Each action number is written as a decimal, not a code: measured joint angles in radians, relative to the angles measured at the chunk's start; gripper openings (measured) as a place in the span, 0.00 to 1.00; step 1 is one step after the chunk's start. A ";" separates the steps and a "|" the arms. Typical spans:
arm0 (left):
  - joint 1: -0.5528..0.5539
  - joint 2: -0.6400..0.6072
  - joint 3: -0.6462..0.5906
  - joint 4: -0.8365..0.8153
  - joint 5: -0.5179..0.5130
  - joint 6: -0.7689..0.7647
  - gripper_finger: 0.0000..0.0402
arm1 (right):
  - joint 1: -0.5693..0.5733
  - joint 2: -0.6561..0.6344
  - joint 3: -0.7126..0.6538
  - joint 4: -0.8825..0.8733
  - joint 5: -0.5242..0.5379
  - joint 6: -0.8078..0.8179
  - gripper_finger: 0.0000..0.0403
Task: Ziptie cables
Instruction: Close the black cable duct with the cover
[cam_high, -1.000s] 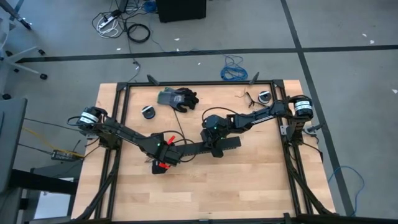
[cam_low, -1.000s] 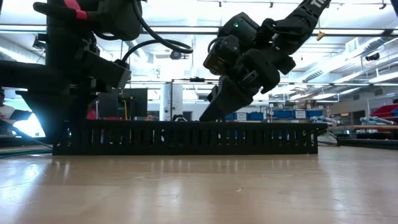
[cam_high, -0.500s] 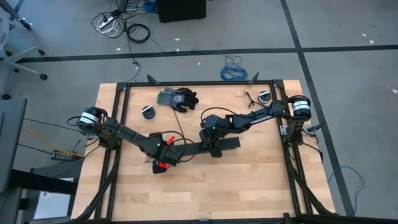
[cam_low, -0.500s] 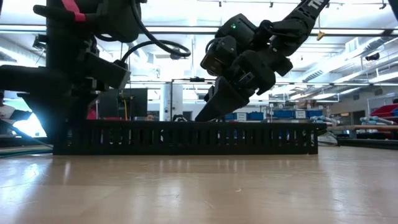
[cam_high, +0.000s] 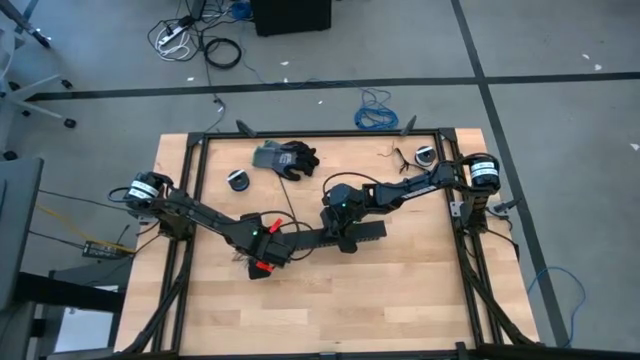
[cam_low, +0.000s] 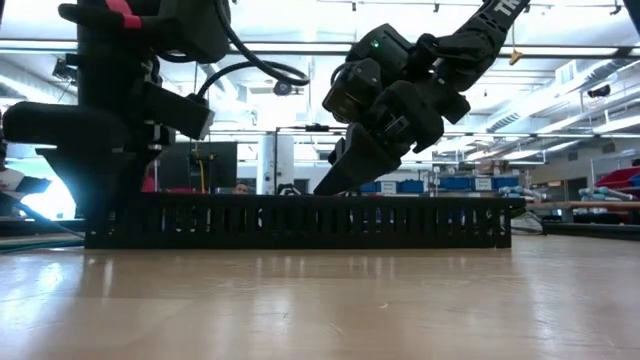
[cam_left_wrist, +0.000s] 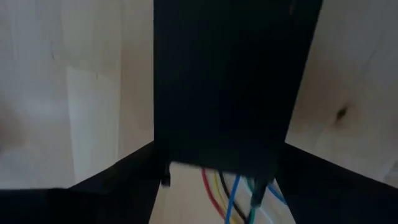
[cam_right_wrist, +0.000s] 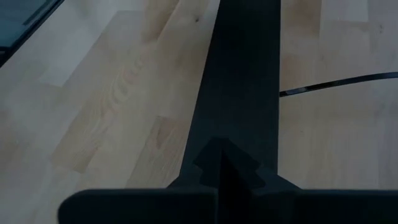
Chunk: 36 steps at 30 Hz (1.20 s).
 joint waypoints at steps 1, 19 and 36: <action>0.000 0.000 0.006 -0.016 0.010 -0.008 0.70 | 0.000 0.000 0.000 0.000 -0.003 0.000 0.00; -0.074 -0.151 -0.055 -0.237 0.024 -0.126 0.73 | 0.000 0.000 -0.001 0.001 -0.012 -0.019 0.00; -0.073 -0.210 -0.236 -0.019 0.016 -0.415 0.63 | -0.003 0.000 -0.003 0.008 -0.007 0.025 0.00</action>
